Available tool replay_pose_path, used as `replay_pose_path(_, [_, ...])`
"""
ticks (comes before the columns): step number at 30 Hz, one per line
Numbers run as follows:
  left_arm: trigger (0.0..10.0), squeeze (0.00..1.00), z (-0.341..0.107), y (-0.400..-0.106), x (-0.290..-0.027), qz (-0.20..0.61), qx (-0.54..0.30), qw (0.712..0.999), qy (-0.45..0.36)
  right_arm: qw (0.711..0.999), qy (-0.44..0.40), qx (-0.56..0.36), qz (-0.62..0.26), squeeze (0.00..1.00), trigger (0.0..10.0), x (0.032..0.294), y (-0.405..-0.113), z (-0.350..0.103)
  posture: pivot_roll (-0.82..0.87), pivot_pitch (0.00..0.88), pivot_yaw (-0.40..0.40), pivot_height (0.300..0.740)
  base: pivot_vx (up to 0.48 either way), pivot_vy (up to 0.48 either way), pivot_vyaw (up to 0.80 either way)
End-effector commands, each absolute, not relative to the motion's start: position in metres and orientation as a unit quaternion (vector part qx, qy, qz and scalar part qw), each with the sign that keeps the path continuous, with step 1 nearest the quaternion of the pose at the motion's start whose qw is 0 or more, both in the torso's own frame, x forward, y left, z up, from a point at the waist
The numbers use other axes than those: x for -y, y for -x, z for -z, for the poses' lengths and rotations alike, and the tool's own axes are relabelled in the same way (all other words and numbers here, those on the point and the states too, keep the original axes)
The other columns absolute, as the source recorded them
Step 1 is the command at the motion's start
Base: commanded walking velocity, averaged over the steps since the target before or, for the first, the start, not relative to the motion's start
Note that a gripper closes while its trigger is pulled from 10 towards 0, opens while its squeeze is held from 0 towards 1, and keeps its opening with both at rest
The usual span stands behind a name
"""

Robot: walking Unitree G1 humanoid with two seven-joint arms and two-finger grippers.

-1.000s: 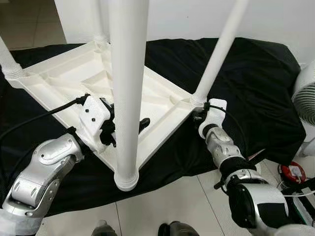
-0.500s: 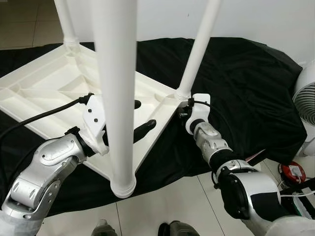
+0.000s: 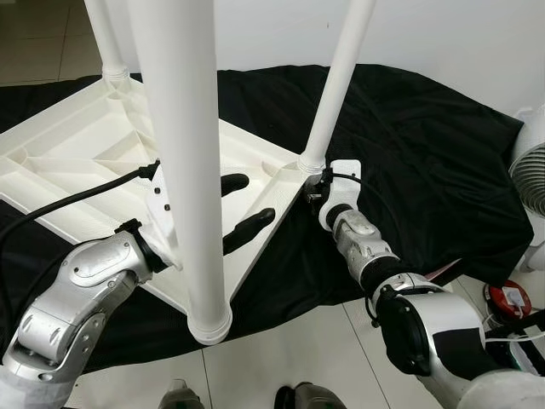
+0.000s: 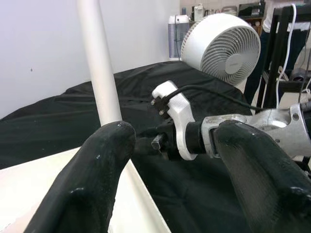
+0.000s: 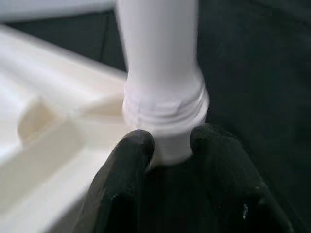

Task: Building children table

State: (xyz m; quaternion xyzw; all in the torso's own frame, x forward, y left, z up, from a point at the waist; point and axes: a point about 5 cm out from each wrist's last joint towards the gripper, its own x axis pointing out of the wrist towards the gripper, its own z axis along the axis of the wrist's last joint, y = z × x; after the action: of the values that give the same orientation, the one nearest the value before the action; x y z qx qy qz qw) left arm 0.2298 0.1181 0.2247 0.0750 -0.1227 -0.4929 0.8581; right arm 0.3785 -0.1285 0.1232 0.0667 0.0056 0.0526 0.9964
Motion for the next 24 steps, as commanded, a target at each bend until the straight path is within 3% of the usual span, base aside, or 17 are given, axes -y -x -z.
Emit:
replay_pose_path(1, [10.0,0.0,-0.23,-0.229,-0.111,0.499,0.13,0.853,-0.075,0.996,-0.084,0.037,-0.01,0.0,10.0,0.148,-0.375,-0.127,0.16,0.036,-0.054,0.74,0.0,0.0,0.0])
replay_pose_path(12, [10.0,0.0,-0.243,-0.227,-0.105,0.503,0.149,0.849,-0.066,0.992,-0.086,0.087,-0.027,0.0,10.0,0.166,-0.349,-0.114,0.13,0.042,-0.029,0.74,0.0,0.0,0.0])
replay_pose_path(18, [10.0,0.0,-0.226,-0.252,-0.124,0.452,0.128,0.877,-0.1,0.98,-0.05,0.105,-0.159,0.0,10.0,0.144,-0.329,-0.115,0.13,0.037,-0.027,0.74,0.0,0.0,0.0])
replay_pose_path(19, [10.0,0.0,-0.225,-0.26,-0.131,0.428,0.134,0.887,-0.108,0.975,-0.039,0.107,-0.191,0.94,10.0,0.14,-0.324,-0.116,0.13,0.037,-0.026,0.74,0.0,0.0,0.0])
replay_pose_path(21, [10.0,0.0,-0.226,-0.271,-0.14,0.39,0.14,0.903,-0.11,0.965,-0.03,0.107,-0.238,1.0,10.0,0.135,-0.316,-0.12,0.13,0.035,-0.024,0.74,0.0,0.0,0.0])
replay_pose_path(24, [10.0,0.0,-0.226,-0.281,-0.152,0.349,0.141,0.92,-0.11,0.949,-0.022,0.109,-0.295,1.0,10.0,0.129,-0.308,-0.126,0.12,0.03,-0.019,0.74,0.0,0.0,0.0])
